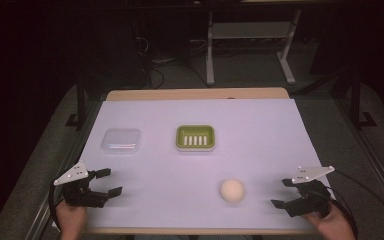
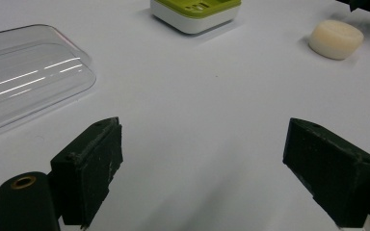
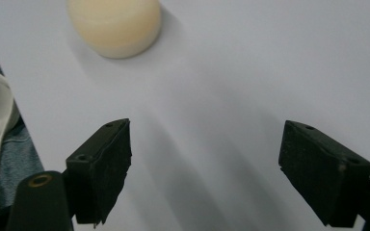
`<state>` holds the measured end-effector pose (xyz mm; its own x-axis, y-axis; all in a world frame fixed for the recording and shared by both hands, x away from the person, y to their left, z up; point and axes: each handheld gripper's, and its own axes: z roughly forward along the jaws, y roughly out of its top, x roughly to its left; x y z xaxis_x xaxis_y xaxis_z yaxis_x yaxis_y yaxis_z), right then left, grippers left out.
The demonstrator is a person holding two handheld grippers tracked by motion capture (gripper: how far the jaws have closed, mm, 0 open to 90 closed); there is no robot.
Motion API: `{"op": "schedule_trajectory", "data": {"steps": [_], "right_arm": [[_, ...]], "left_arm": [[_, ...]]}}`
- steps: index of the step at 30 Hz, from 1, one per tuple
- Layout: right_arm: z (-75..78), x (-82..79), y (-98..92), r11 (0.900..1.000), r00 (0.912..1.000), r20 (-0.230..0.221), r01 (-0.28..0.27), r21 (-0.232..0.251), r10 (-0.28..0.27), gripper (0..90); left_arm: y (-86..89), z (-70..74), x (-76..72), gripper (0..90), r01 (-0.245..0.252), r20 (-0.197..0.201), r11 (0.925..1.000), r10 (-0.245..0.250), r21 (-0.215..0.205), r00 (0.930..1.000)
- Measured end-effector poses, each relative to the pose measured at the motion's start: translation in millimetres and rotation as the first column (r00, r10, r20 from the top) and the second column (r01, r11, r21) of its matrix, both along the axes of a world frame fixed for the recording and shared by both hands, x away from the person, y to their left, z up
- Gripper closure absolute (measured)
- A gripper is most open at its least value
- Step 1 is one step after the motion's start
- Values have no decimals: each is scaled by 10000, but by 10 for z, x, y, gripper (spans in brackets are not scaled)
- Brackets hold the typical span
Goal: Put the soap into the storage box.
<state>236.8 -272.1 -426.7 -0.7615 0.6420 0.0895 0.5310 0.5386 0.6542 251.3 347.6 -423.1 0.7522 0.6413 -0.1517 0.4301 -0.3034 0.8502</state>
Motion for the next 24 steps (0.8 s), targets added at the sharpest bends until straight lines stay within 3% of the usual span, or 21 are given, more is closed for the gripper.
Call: {"op": "schedule_trajectory", "data": {"steps": [4, 12, 24], "right_arm": [[33, -3, 85, 9994, 9994, 135, -327, -117, 329, 193], [64, 11, 211, 9977, 9981, -33, -621, -284, 620, 201], [83, 11, 355, 9943, 9945, -59, -1045, -201, 1044, 189]], "left_arm": [[1, -2, -2, 132, -52, 1, 9999, 52, -100, 10000], [14, 4, -6, 132, -39, 79, 10000, 39, -54, 10000], [7, 7, -10, 132, -66, 85, 9999, 67, -110, 9999]]}}
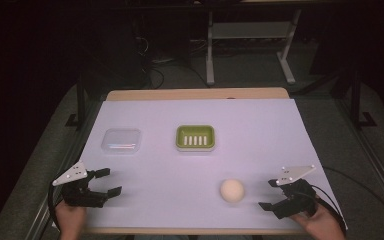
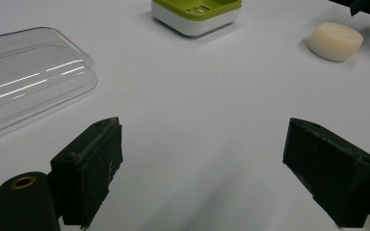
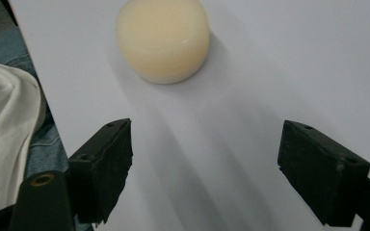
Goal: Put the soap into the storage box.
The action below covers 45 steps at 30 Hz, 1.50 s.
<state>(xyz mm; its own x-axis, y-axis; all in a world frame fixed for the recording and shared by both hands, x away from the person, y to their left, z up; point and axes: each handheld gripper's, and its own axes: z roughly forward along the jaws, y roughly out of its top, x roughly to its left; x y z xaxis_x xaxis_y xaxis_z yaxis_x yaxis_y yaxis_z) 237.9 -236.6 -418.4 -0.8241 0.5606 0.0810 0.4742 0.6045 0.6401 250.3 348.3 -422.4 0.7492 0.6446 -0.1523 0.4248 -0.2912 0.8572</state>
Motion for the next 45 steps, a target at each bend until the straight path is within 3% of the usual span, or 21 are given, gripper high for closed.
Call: {"op": "schedule_trajectory", "data": {"steps": [10, 20, 45], "right_arm": [[14, 31, 200, 9983, 9984, -43, -570, -124, 570, 149], [35, 141, 296, 9967, 9969, -393, -692, -422, 675, 139], [110, 367, 654, 9839, 9881, -332, -1529, -929, 1504, 139]], "left_arm": [[-6, 5, -4, 132, 53, 9, 10000, -53, 54, 10000], [-16, 5, -10, 132, 65, 1, 10000, -65, 64, 10000], [0, 14, -19, 131, 28, 48, 10000, -28, 7, 10000]]}}
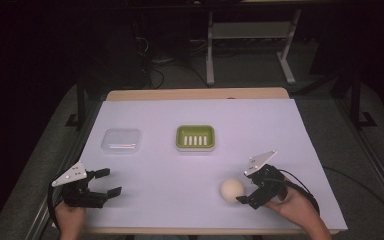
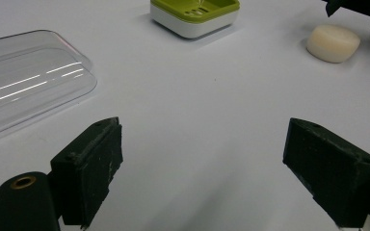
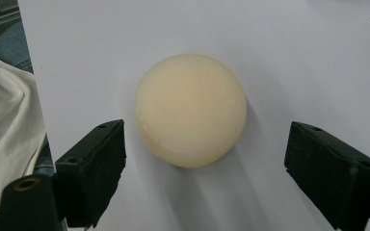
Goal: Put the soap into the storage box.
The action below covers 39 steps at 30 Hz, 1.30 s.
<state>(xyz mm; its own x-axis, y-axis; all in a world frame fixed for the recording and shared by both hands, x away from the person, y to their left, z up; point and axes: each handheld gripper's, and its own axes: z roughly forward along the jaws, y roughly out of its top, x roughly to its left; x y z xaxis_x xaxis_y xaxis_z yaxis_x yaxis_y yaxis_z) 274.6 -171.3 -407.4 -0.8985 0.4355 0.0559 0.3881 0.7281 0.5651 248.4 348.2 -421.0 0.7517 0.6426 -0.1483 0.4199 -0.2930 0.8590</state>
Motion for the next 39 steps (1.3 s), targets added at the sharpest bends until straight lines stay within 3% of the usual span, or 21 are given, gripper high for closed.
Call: {"op": "schedule_trajectory", "data": {"steps": [15, 25, 39], "right_arm": [[-50, 101, 228, 9980, 9985, -139, -539, -338, 535, 139], [-82, 116, 279, 9976, 9978, -239, -621, -315, 614, 140], [-179, 129, 363, 9940, 9968, -388, -730, -818, 700, 141]], "left_arm": [[3, -2, 2, 132, 1, 21, 10000, -1, -39, 10000], [6, 3, 0, 132, -12, 26, 10000, 12, -15, 10000], [7, 2, 4, 132, 32, 31, 10000, -32, -22, 10000]]}}
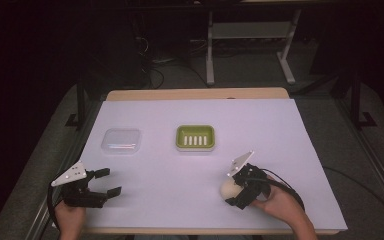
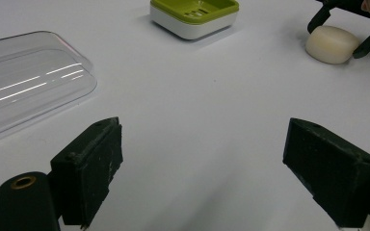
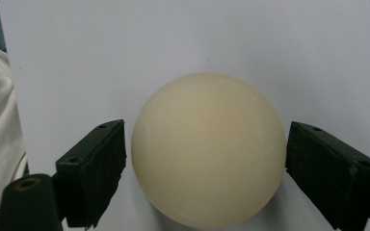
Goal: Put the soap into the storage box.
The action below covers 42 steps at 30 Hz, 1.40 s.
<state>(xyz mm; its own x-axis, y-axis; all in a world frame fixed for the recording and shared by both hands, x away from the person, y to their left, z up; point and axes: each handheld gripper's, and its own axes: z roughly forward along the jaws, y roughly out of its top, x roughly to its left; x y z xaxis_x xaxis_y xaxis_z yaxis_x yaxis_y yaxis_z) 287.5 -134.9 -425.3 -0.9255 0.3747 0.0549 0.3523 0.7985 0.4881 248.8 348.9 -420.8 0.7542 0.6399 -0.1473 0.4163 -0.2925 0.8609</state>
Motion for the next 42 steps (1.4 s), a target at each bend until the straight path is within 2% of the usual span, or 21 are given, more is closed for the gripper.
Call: {"op": "schedule_trajectory", "data": {"steps": [3, 42], "right_arm": [[-29, -6, 22, 9997, 10000, -28, -27, -232, 26, 144], [-47, -12, 58, 9986, 9998, 69, -165, -493, 168, 241]], "left_arm": [[1, -1, 0, 132, -3, -5, 10000, 3, -3, 10000], [-2, 0, -3, 132, -13, -9, 10000, 13, 3, 10000]]}}
